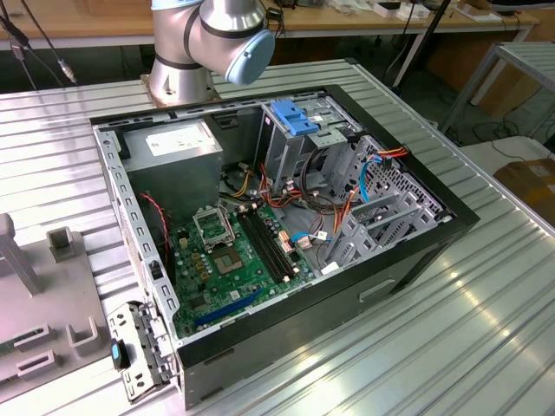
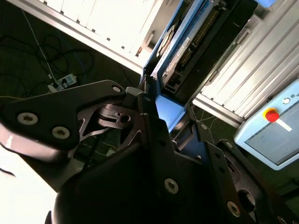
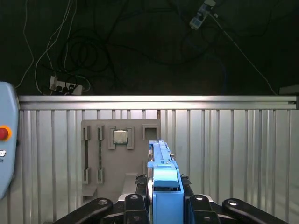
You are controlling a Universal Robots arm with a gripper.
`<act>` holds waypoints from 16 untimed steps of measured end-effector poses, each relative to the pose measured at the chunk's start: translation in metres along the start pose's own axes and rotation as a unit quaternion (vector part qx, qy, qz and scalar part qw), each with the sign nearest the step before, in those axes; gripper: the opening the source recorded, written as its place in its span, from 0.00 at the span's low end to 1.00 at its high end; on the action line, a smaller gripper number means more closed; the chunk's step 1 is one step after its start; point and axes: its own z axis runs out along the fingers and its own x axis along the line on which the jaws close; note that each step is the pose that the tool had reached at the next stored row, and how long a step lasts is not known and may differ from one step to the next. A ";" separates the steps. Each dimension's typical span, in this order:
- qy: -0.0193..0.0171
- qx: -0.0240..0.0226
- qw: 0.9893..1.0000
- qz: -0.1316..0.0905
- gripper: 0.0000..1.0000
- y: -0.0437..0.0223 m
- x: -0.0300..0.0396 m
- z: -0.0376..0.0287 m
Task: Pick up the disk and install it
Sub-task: 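Pick up the disk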
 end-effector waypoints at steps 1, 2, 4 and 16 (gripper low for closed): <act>0.000 0.000 1.000 0.000 0.37 0.0000 0.0000 -0.0023; -0.001 0.000 1.000 0.000 0.37 0.0000 -0.0001 -0.0033; -0.001 0.000 1.000 0.000 0.37 -0.0001 -0.0002 -0.0058; -0.003 0.000 1.000 0.000 0.37 -0.0002 -0.0005 -0.0184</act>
